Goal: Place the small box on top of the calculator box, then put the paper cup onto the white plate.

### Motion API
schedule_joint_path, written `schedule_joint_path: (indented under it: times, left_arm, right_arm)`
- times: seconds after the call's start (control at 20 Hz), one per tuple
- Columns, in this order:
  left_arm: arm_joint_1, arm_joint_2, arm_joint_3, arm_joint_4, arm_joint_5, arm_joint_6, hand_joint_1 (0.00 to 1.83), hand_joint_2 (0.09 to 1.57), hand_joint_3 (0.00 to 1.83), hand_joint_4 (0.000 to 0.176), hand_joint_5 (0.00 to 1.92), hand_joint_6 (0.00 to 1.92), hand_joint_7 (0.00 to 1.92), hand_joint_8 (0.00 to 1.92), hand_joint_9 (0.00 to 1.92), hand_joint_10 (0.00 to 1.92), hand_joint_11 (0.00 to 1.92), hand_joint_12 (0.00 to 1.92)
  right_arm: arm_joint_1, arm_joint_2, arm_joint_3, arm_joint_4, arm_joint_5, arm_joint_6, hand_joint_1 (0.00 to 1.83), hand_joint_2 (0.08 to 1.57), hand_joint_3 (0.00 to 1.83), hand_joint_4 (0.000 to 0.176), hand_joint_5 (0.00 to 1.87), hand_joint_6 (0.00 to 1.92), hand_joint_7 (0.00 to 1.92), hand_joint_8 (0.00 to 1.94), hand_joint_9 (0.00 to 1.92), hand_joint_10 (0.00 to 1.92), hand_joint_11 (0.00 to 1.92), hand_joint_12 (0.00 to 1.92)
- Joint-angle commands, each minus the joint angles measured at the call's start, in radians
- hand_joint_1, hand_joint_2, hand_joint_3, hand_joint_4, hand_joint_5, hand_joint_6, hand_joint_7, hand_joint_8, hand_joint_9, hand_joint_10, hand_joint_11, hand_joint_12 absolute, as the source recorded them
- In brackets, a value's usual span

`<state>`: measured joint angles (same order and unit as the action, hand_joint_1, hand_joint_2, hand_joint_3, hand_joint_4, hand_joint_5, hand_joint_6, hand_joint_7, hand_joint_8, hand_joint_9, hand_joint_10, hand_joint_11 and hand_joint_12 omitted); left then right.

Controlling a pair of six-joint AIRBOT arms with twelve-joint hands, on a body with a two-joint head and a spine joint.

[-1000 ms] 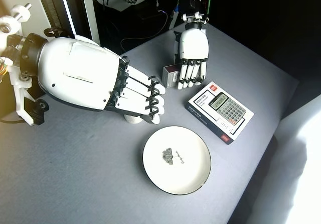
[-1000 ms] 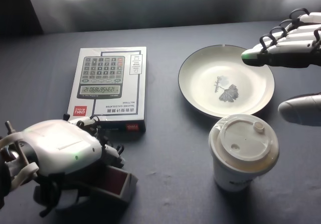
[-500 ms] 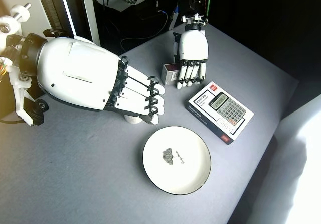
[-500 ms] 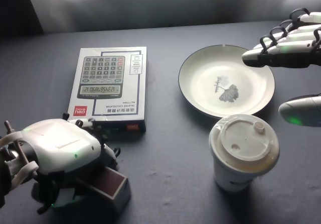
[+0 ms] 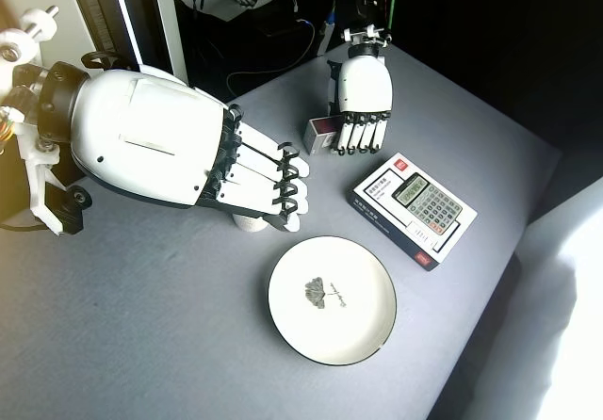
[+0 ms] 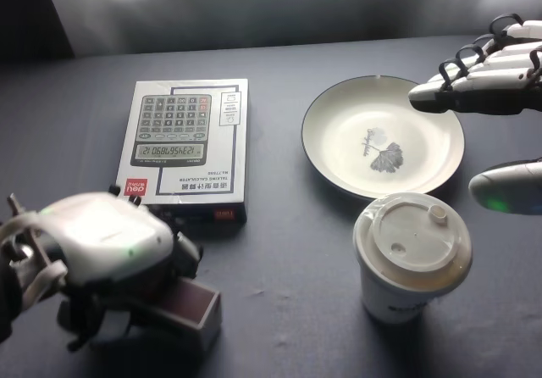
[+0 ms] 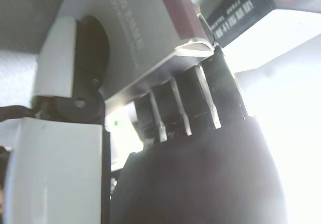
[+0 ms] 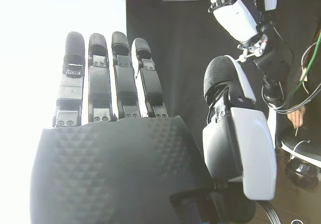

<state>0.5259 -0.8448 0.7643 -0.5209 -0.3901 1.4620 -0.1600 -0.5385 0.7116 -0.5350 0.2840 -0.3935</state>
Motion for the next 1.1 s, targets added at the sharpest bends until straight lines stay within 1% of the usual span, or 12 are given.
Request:
schedule_joint_path:
  times: [0.0, 0.3, 0.35, 0.45, 0.55, 0.65, 0.7, 0.75, 0.8, 0.85, 0.9, 1.05]
  left_arm:
    - [-0.025, 0.017, 0.004, -0.007, -0.074, 0.024, 1.33, 1.2, 0.0, 0.0, 0.83, 0.91, 0.84, 1.4, 0.72, 1.52, 0.46, 1.51]
    - [-0.197, 0.037, 0.028, -0.194, 0.012, 0.238, 1.36, 1.18, 0.0, 0.0, 0.82, 0.96, 0.88, 1.29, 0.74, 1.48, 0.44, 1.49]
    - [-0.219, 0.037, 0.038, -0.209, 0.029, 0.258, 1.27, 1.17, 0.0, 0.0, 0.86, 0.92, 0.9, 1.35, 0.78, 1.36, 0.44, 1.51]
    - [-0.267, 0.033, 0.066, -0.238, 0.069, 0.296, 1.36, 1.18, 0.0, 0.0, 0.86, 0.88, 0.9, 1.31, 0.74, 1.51, 0.4, 1.56]
    - [-0.318, 0.019, 0.109, -0.244, 0.121, 0.315, 1.25, 1.18, 0.0, 0.0, 0.87, 0.88, 0.89, 1.42, 0.82, 1.39, 0.46, 1.55]
    - [-0.363, 0.003, 0.152, -0.244, 0.162, 0.327, 1.23, 1.2, 0.0, 0.0, 0.83, 0.95, 0.86, 1.47, 0.8, 1.45, 0.46, 1.56]
    - [-0.384, -0.008, 0.177, -0.24, 0.182, 0.33, 1.23, 1.21, 0.0, 0.0, 0.82, 0.96, 0.82, 1.54, 0.78, 1.63, 0.45, 1.7]
    - [-0.406, -0.022, 0.203, -0.232, 0.203, 0.33, 1.23, 1.2, 0.0, 0.0, 0.84, 0.92, 0.84, 1.51, 0.77, 1.55, 0.45, 1.67]
    - [-0.42, -0.037, 0.228, -0.226, 0.219, 0.33, 1.24, 1.19, 0.0, 0.0, 0.86, 0.91, 0.88, 1.44, 0.8, 1.39, 0.46, 1.59]
    - [-0.428, -0.054, 0.25, -0.223, 0.229, 0.33, 1.33, 1.19, 0.0, 0.0, 0.78, 1.01, 0.88, 1.33, 0.74, 1.48, 0.44, 1.55]
    - [-0.432, -0.071, 0.273, -0.223, 0.239, 0.33, 1.24, 1.22, 0.0, 0.0, 0.78, 1.0, 0.8, 1.54, 0.75, 1.68, 0.42, 1.71]
    - [-0.434, -0.104, 0.316, -0.221, 0.244, 0.327, 1.36, 1.18, 0.0, 0.0, 0.88, 0.83, 0.91, 1.29, 0.73, 1.57, 0.41, 1.65]
  right_arm:
    - [0.008, 0.012, 0.002, 0.023, 0.094, 0.002, 0.14, 1.29, 0.0, 0.0, 0.25, 0.0, 0.27, 0.0, 0.24, 0.0, 0.0, 0.71]
    - [0.008, 0.012, 0.002, 0.023, 0.093, 0.002, 0.11, 1.29, 0.0, 0.0, 0.25, 0.0, 0.28, 0.0, 0.25, 0.0, 0.0, 0.78]
    - [0.008, 0.012, 0.002, 0.023, 0.093, 0.002, 0.14, 1.29, 0.0, 0.0, 0.26, 0.0, 0.28, 0.0, 0.26, 0.0, 0.0, 0.78]
    - [0.008, 0.012, 0.002, 0.023, 0.093, 0.002, 0.14, 1.29, 0.0, 0.0, 0.26, 0.0, 0.28, 0.0, 0.24, 0.0, 0.0, 0.74]
    - [0.008, 0.012, 0.002, 0.023, 0.093, 0.002, 0.12, 1.3, 0.0, 0.0, 0.28, 0.01, 0.28, 0.0, 0.24, 0.0, 0.0, 0.73]
    - [0.008, 0.012, 0.002, 0.023, 0.093, 0.002, 0.17, 1.27, 0.0, 0.0, 0.32, 0.01, 0.33, 0.01, 0.28, 0.01, 0.0, 0.83]
    - [0.009, 0.012, 0.003, 0.023, 0.093, 0.002, 0.16, 1.28, 0.0, 0.0, 0.3, 0.0, 0.32, 0.0, 0.27, 0.0, 0.0, 0.79]
    - [0.009, 0.012, 0.006, 0.024, 0.093, -0.003, 0.13, 1.29, 0.0, 0.0, 0.29, 0.0, 0.3, 0.0, 0.27, 0.0, 0.0, 0.78]
    - [0.009, 0.011, 0.009, 0.103, 0.079, -0.078, 0.13, 1.29, 0.0, 0.0, 0.27, 0.0, 0.28, 0.0, 0.25, 0.0, 0.0, 0.76]
    - [0.007, 0.01, 0.015, 0.251, 0.06, -0.21, 0.13, 1.29, 0.0, 0.0, 0.27, 0.0, 0.29, 0.0, 0.26, 0.01, 0.0, 0.8]
    - [0.006, 0.006, 0.031, 0.288, 0.057, -0.221, 0.11, 1.29, 0.0, 0.0, 0.28, 0.0, 0.29, 0.0, 0.27, 0.01, 0.0, 0.82]
    - [0.006, 0.002, 0.052, 0.304, 0.053, -0.221, 0.17, 1.28, 0.0, 0.0, 0.28, 0.01, 0.28, 0.0, 0.25, 0.0, 0.0, 0.77]
